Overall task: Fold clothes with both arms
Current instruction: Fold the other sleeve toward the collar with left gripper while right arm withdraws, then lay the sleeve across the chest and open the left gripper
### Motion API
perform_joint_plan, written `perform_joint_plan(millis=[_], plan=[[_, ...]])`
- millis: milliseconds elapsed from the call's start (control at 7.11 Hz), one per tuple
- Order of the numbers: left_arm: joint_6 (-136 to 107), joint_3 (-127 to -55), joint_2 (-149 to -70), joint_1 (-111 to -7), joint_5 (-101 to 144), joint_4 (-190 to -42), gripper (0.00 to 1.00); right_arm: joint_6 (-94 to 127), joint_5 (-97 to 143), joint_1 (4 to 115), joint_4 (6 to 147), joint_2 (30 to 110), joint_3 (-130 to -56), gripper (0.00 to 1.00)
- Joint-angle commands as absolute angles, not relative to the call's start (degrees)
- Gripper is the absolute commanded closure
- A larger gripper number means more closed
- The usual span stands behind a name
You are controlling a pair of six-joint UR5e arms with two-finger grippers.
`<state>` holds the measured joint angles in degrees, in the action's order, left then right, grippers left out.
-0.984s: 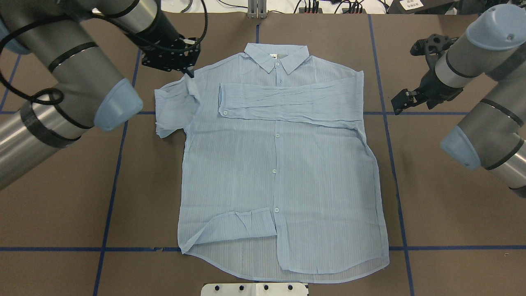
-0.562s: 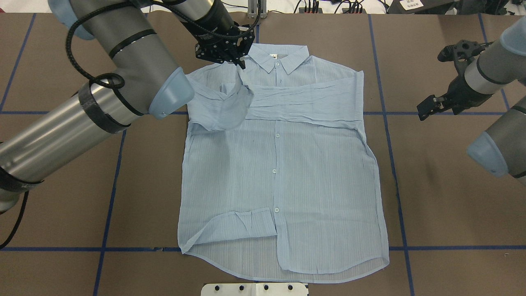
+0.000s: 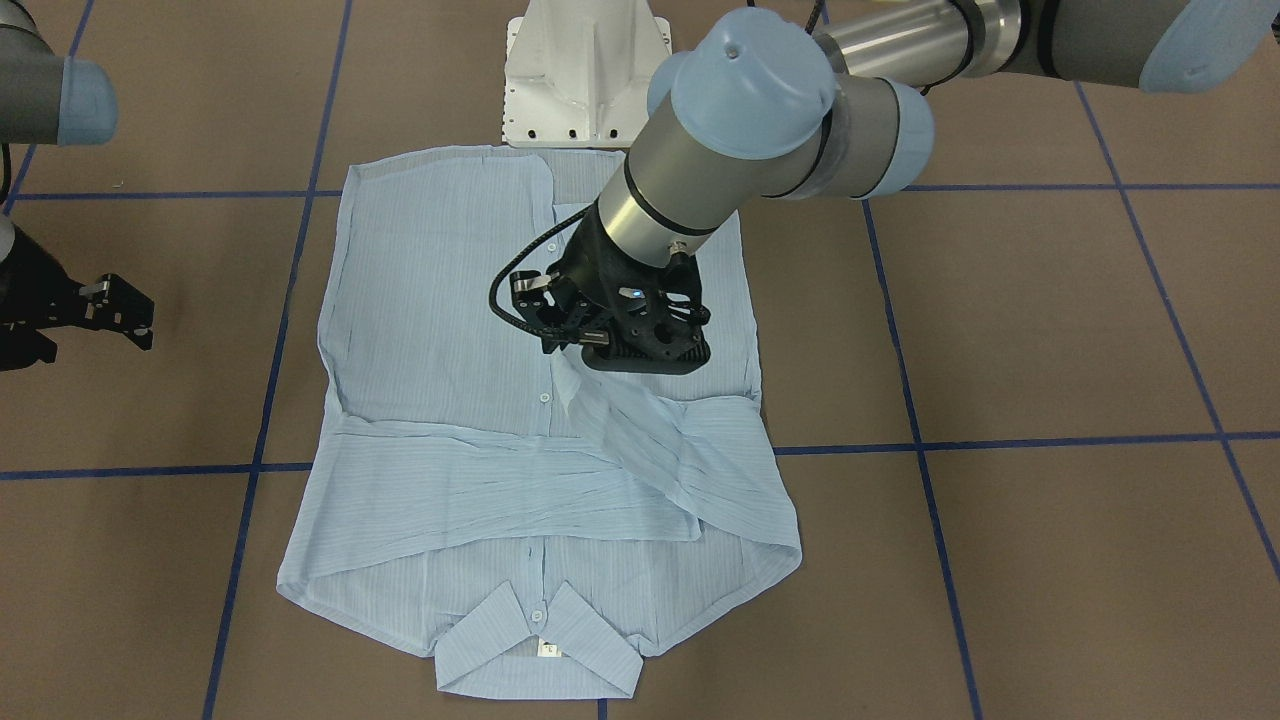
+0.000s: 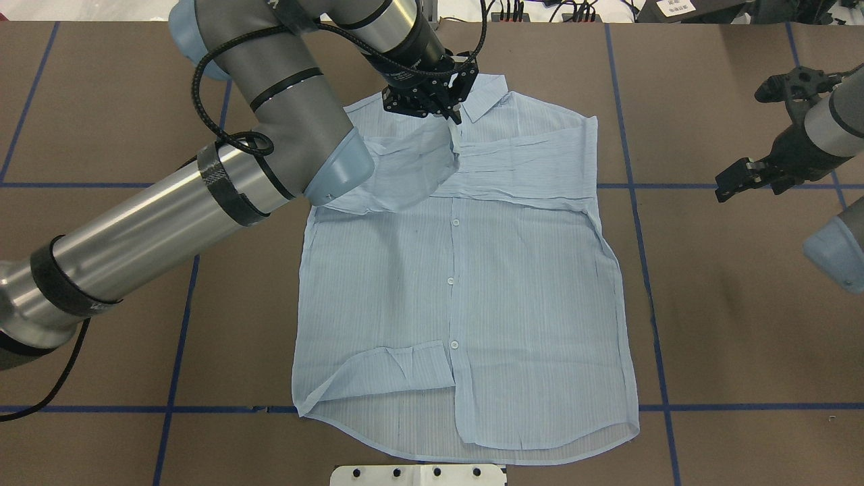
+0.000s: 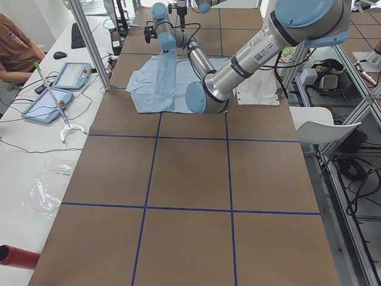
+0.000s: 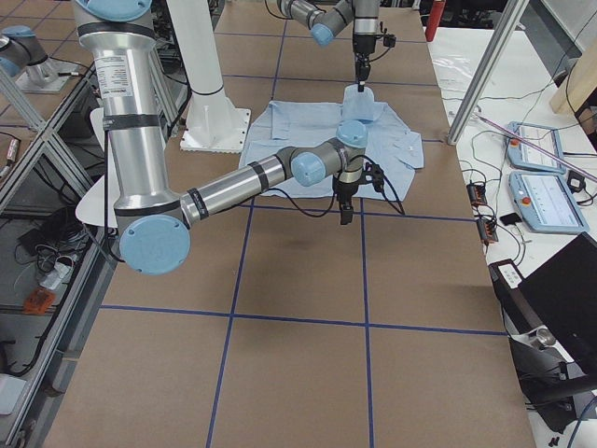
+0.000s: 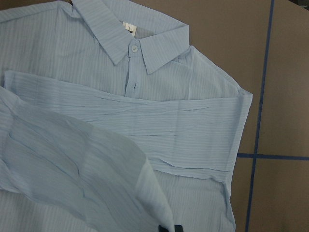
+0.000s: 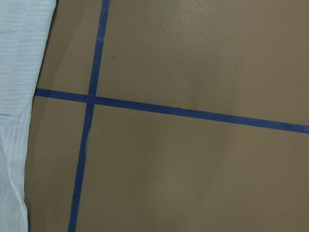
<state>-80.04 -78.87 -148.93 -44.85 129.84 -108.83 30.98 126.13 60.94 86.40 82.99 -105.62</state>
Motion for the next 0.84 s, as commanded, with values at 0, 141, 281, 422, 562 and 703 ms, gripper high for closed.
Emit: perform_joint_plan(millis=[0,141,281,422,562,703], plan=[[-82.9,-75.8,-149.9,-42.5,129.6,-114.0,1.00,30.9,126.5,61.1,86.4,83.2,-105.8,0.00],[-83.4,-71.8,-150.1,-42.5,129.1,-118.4,1.00,30.9,126.5,61.1,86.4,83.2,-105.8,0.00],[-83.5,-67.8,-151.0,-42.5,128.6,-122.0,1.00,30.9,126.5,61.1,86.4,83.3,-105.7,0.00],[-83.8,-63.2,-153.0,-41.3,126.1,-125.3,1.00,31.2,126.5,61.0,86.5,83.3,-105.6,0.00],[-84.0,-61.2,-154.8,-38.2,122.9,-126.6,1.00,31.3,126.6,61.0,86.5,83.2,-105.6,0.00],[-85.4,-61.1,-155.4,-34.6,119.9,-127.9,1.00,31.5,127.4,61.0,86.4,83.2,-105.9,0.00]])
